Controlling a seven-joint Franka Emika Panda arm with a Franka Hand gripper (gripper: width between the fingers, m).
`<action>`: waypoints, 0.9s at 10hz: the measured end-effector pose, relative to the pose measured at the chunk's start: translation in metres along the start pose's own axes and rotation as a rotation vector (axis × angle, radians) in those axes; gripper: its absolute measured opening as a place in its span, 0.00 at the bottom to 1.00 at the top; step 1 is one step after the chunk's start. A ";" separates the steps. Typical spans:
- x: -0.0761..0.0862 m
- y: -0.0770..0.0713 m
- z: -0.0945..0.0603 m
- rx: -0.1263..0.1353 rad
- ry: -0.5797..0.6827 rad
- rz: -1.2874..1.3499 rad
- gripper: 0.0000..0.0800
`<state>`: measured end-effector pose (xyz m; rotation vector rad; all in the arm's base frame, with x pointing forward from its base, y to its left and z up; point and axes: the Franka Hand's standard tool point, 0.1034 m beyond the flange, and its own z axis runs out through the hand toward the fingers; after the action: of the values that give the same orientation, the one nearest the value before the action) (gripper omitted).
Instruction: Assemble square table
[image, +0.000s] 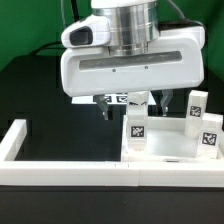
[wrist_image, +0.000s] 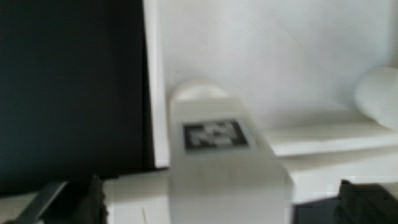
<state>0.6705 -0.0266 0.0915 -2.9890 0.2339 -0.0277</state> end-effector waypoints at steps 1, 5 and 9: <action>-0.002 0.000 0.002 -0.001 0.000 0.001 0.67; -0.002 0.001 0.003 -0.001 0.000 0.019 0.36; -0.002 -0.001 0.004 0.008 0.043 0.357 0.36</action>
Offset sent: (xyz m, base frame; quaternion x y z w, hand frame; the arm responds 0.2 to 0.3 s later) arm 0.0000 0.0000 0.0000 0.0000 0.0000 0.0000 1.0000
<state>0.6686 -0.0251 0.0874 -2.8926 0.7640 -0.0545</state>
